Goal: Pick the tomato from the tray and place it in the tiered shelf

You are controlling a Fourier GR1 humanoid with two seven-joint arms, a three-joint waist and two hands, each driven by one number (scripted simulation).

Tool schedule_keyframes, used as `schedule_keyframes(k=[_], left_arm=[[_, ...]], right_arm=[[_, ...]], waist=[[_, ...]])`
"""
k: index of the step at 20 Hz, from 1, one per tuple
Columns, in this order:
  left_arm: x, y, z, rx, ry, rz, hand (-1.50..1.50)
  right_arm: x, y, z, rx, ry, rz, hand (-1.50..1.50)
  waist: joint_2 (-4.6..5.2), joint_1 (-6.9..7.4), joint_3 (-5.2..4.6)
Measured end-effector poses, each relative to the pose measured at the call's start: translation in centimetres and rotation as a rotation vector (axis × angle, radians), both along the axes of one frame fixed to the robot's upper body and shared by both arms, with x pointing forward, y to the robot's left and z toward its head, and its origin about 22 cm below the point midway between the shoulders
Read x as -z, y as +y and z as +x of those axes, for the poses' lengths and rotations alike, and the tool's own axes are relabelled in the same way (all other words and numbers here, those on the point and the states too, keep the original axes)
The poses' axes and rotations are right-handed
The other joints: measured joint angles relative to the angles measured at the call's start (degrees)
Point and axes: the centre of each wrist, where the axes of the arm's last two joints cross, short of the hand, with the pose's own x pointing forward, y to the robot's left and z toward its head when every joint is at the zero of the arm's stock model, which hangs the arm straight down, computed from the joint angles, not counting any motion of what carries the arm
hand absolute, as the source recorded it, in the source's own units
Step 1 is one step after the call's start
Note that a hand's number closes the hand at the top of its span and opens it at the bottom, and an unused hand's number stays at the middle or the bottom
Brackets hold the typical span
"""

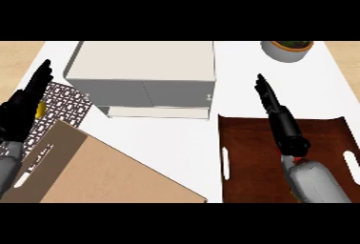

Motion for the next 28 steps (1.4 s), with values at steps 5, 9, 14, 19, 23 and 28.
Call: schedule_keyframes(k=[5,9,14,19,23,28], left_arm=[[3.4,-0.1,-1.9,-0.019,0.108,-0.061,0.00],[3.7,1.2,-2.9,-0.065,0.125,-0.090,0.00],[4.4,0.8,-3.2,-0.048,0.111,-0.133,0.00],[4.6,0.0,-2.7,-0.029,0.101,-0.143,0.00],[4.4,-0.4,-2.3,-0.003,0.099,-0.156,0.00],[4.0,-1.1,-1.6,0.035,0.094,-0.164,0.00]], right_arm=[[1.1,-7.4,-1.7,0.376,0.113,-0.080,-1.50],[3.6,-15.6,-5.8,0.782,0.307,-0.234,1.50],[3.8,-17.0,-8.1,0.962,0.320,-0.070,-1.50],[2.5,-16.3,-9.2,0.858,0.282,-0.062,-1.50],[1.2,-15.0,-9.7,0.767,0.333,-0.087,-1.50],[-0.6,-14.8,-9.7,0.682,0.504,-0.259,-1.50]], waist=[[0.06,-3.07,-1.73],[0.18,-5.97,-1.62],[-0.59,-5.05,-1.15],[-0.66,-3.82,-1.12],[-0.55,-2.80,-1.26],[-0.02,-1.31,-1.57]])
